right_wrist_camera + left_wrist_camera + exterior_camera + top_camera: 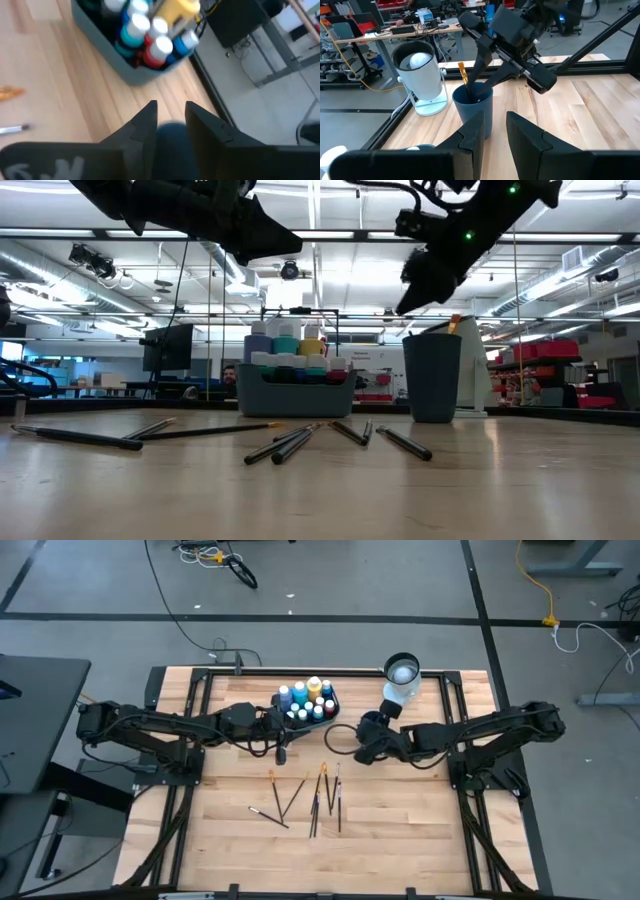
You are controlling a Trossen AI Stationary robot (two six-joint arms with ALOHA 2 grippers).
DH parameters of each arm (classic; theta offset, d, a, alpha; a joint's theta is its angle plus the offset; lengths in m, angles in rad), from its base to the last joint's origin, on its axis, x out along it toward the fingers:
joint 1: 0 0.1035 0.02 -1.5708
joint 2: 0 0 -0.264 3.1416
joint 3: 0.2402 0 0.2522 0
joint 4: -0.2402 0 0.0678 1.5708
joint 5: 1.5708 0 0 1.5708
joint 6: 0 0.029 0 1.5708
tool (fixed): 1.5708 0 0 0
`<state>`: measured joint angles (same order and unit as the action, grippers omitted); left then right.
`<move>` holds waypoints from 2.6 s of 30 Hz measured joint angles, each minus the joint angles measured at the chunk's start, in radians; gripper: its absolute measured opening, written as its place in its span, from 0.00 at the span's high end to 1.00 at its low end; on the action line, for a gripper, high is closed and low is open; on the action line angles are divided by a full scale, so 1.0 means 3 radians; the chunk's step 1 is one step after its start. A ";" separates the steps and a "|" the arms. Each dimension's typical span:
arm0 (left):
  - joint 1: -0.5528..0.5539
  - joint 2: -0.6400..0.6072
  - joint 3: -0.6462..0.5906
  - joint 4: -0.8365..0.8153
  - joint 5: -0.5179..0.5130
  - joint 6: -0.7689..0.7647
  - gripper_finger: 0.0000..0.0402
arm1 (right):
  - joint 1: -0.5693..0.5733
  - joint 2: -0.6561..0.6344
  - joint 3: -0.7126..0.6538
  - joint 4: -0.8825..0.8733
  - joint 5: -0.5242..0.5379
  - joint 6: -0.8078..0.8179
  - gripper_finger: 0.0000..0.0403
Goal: Pick & Place Paint Supplies
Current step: Put the gold paint brush into the blue cup
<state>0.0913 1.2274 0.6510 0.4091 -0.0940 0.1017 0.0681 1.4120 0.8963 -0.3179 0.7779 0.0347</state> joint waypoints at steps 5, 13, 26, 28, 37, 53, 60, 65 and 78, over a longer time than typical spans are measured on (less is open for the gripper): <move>-0.0001 0.0000 0.0000 -0.0031 0.0001 -0.0042 0.78 | 0.0038 0.0000 0.0000 0.0624 -0.0014 -0.0203 0.69; 0.0000 0.0000 0.0000 -0.0498 0.0002 -0.0336 0.78 | 0.0041 0.0000 0.0000 0.1516 -0.0888 -0.0040 0.69; -0.0001 0.0000 0.0000 -0.2035 -0.0001 -0.1914 0.78 | 0.0042 0.0000 0.0000 0.1584 -0.1494 0.0031 0.71; -0.0001 0.0000 0.0000 -0.2327 -0.0014 -0.2262 0.78 | 0.0042 0.0000 0.0000 0.1583 -0.1495 0.0031 0.71; -0.0171 0.0001 -0.0001 -0.2817 -0.0478 -0.3224 0.78 | 0.0041 0.0000 0.0000 0.1670 -0.1491 -0.0259 0.71; -0.0875 0.0004 -0.0001 -0.2865 -0.1094 -0.4171 0.78 | 0.0034 0.0000 0.0000 0.1756 -0.1486 -0.0829 0.71; -0.1118 0.0004 -0.0001 -0.2866 -0.0938 -0.4322 0.78 | 0.0034 0.0000 0.0000 0.1998 -0.1486 -0.1252 0.71; -0.1288 0.0004 -0.0001 -0.2867 -0.1081 -0.4675 0.78 | 0.0034 0.0000 0.0000 0.2290 -0.1486 -0.1481 0.71; -0.1279 0.0791 -0.0004 -0.2873 -0.0823 -0.5379 0.77 | 0.0034 0.0001 0.0000 0.2497 -0.1497 -0.1800 0.71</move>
<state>-0.2926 1.4646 0.6498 -0.4526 -0.3410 -1.5120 0.0784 1.4122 0.8963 0.4313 0.3288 -0.5053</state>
